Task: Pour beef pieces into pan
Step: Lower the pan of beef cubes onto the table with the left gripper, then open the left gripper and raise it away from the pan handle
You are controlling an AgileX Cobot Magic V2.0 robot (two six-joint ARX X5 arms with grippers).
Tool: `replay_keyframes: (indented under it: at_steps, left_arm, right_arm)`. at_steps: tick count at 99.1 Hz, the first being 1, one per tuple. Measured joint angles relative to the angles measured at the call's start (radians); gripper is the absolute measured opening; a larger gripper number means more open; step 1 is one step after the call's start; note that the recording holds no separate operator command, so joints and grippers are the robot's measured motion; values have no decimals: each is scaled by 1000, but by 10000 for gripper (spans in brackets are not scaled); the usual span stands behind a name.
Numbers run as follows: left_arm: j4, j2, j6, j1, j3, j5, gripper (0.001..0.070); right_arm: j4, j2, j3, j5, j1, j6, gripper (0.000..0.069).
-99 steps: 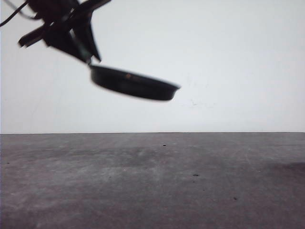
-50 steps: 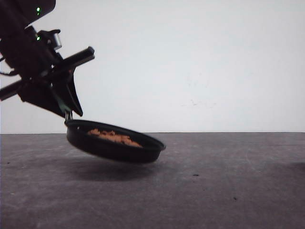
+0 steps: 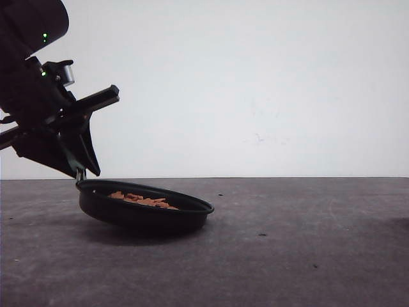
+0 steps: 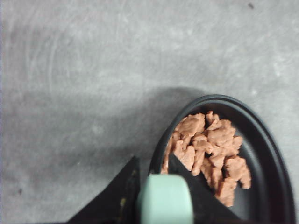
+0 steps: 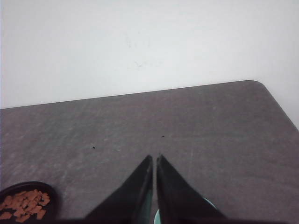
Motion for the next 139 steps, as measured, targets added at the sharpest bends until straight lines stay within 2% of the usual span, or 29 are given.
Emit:
replay_keyframes:
  at_steps: [39, 47, 53, 70, 86, 89, 113, 131, 135, 139]
  left_arm:
    - [-56, 50, -7, 13, 18, 8, 56]
    - [-62, 51, -13, 17, 18, 6, 80]
    - [-90, 58, -16, 18, 17, 3, 143]
    - [-103, 70, -24, 18, 7, 9, 438]
    - [-120, 69, -51, 18, 7, 5, 670]
    - [-128, 68, -54, 18, 7, -1, 695]
    - [-172, -52, -68, 19, 7, -97, 694]
    - [-176, -225, -68, 24, 7, -130, 690]
    - [-183, -271, -68, 24, 7, -145, 655]
    - [-190, -321, -68, 24, 7, -163, 570]
  right_arm:
    - [0, 0, 0, -27, 0, 16, 12]
    - [0, 0, 0, -29, 0, 16, 12]
    - [0, 0, 0, -29, 0, 16, 12]
    - [0, 0, 0, -29, 0, 16, 12]
    - [0, 0, 0, -29, 0, 16, 12]
    - [1, 0, 0, -29, 0, 16, 12]
    - [29, 0, 0, -24, 0, 12, 12]
    - [73, 0, 0, -22, 0, -20, 12]
    - [84, 0, 0, -22, 0, -32, 12]
    - [96, 1, 0, -22, 0, -48, 12]
